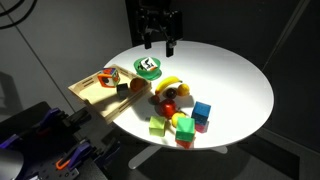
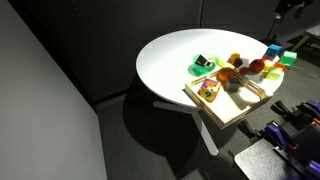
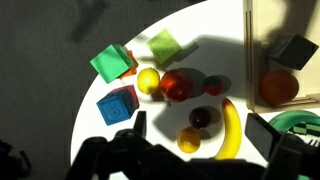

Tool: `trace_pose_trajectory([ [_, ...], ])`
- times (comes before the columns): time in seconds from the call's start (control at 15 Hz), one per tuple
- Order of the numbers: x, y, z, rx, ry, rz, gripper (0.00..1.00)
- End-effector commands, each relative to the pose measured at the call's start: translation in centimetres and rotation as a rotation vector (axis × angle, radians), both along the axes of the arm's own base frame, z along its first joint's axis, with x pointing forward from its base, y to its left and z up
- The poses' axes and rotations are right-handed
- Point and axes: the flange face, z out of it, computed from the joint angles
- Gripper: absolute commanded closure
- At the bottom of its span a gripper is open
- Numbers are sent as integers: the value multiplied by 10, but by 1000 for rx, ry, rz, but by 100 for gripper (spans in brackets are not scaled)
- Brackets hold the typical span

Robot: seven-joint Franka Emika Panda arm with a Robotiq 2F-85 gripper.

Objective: Put the banana in the crate

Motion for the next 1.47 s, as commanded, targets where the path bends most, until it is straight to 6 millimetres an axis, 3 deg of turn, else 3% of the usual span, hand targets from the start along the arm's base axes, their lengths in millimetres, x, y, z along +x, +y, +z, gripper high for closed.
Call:
trace_pose_trajectory([
  [0.0, 1, -1, 0, -1, 1, -9, 0],
  [0.53, 0, 0, -3, 0, 7, -7, 0],
  [1.0, 28, 3, -28, 24, -21, -10, 0],
  [1.4, 60, 20, -57, 1, -69, 20, 0],
])
